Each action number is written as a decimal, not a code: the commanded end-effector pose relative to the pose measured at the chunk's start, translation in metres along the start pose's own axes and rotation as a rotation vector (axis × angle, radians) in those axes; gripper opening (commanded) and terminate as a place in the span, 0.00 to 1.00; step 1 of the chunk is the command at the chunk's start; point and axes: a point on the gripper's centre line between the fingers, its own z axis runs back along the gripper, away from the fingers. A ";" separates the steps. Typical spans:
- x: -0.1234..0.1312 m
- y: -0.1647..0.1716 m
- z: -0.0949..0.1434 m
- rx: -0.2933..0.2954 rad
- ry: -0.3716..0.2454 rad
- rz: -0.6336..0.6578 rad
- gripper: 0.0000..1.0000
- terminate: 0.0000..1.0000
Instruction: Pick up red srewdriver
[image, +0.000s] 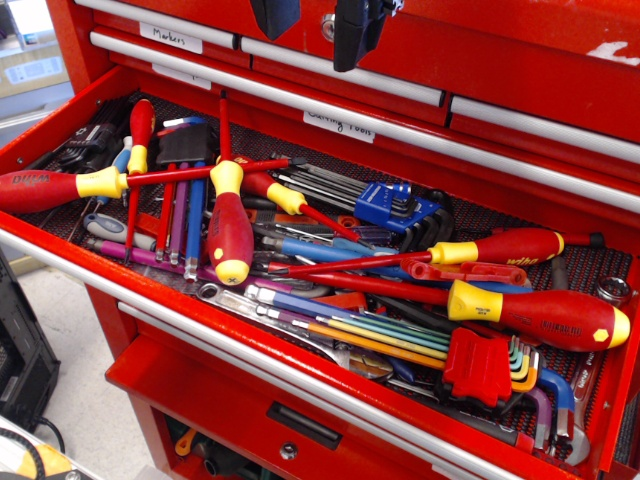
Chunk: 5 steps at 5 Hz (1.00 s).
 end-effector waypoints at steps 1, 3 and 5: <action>0.000 0.000 0.000 0.000 0.000 0.000 1.00 0.00; 0.005 0.004 -0.043 0.056 -0.132 0.275 1.00 0.00; 0.000 0.023 -0.062 0.136 -0.103 0.338 1.00 0.00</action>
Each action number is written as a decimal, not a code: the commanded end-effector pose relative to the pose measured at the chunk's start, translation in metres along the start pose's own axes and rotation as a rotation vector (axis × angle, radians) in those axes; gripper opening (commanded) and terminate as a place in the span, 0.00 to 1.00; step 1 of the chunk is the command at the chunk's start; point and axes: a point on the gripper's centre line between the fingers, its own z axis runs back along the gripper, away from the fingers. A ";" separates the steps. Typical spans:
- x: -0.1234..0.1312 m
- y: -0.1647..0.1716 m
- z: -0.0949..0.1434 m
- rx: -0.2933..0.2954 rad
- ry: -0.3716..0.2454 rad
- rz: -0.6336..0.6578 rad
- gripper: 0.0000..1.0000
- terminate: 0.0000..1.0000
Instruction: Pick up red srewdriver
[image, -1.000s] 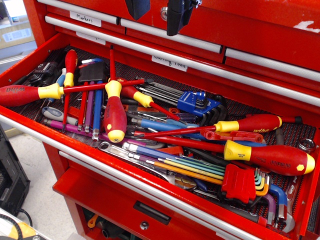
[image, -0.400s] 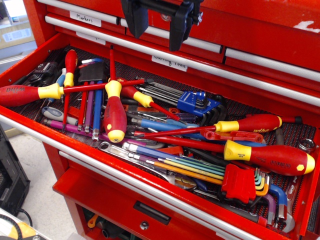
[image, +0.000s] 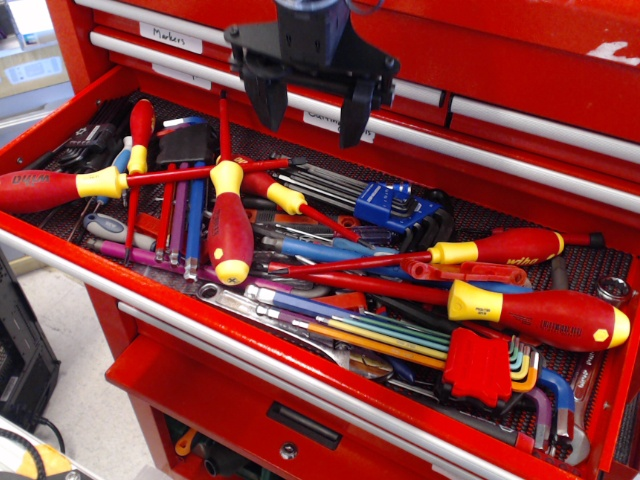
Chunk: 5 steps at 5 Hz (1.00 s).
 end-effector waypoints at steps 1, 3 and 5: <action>0.010 0.032 -0.009 0.011 0.022 0.002 1.00 0.00; 0.003 0.064 -0.041 -0.065 0.016 -0.005 1.00 0.00; 0.006 0.064 -0.069 -0.120 -0.025 -0.030 1.00 0.00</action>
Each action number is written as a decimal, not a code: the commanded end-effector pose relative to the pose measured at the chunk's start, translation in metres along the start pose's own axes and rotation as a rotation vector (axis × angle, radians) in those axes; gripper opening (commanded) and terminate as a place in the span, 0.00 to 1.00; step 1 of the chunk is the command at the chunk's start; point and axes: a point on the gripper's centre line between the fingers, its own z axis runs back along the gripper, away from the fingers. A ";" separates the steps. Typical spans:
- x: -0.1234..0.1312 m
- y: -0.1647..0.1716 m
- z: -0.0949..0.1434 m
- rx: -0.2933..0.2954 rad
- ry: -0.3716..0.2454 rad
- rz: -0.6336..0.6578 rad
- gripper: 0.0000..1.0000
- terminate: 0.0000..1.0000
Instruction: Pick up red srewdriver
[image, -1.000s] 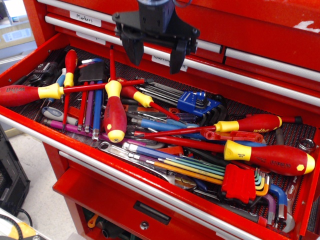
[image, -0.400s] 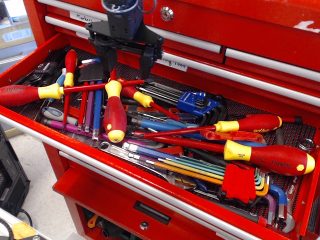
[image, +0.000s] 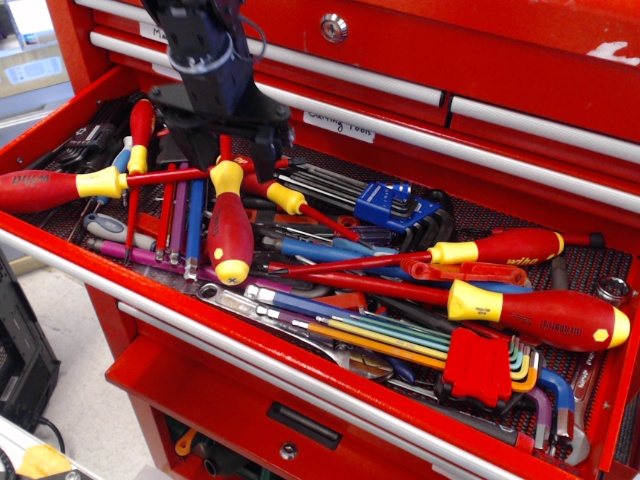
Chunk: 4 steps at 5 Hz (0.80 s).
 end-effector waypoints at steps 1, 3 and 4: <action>0.005 0.007 -0.015 -0.044 -0.063 -0.029 1.00 0.00; -0.002 0.020 -0.021 -0.072 -0.048 -0.025 1.00 0.00; -0.013 0.021 -0.040 -0.106 -0.085 -0.014 1.00 0.00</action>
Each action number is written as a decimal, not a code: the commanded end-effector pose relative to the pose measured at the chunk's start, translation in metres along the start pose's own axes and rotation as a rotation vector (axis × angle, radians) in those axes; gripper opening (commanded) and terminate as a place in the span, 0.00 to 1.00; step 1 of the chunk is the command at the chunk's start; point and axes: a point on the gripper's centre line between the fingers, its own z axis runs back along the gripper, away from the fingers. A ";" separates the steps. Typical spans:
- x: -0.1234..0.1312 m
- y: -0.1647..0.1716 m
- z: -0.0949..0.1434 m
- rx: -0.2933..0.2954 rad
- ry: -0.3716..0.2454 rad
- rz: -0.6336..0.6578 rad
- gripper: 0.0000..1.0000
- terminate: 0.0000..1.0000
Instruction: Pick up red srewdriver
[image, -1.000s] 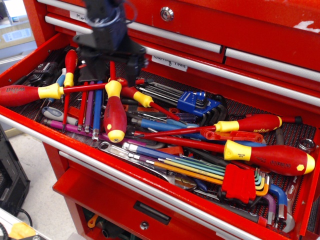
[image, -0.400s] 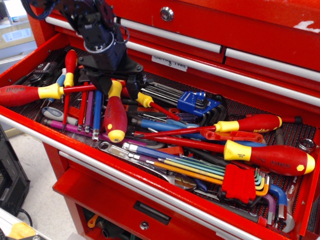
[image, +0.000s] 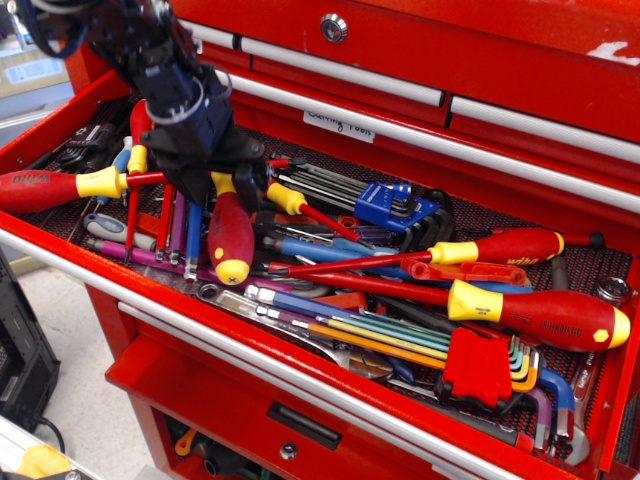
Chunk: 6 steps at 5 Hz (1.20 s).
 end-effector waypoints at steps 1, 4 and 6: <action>0.003 0.001 -0.022 -0.056 -0.082 -0.008 1.00 0.00; 0.014 -0.011 -0.015 -0.049 -0.047 0.016 0.00 0.00; 0.040 -0.016 0.037 0.014 0.084 0.001 0.00 0.00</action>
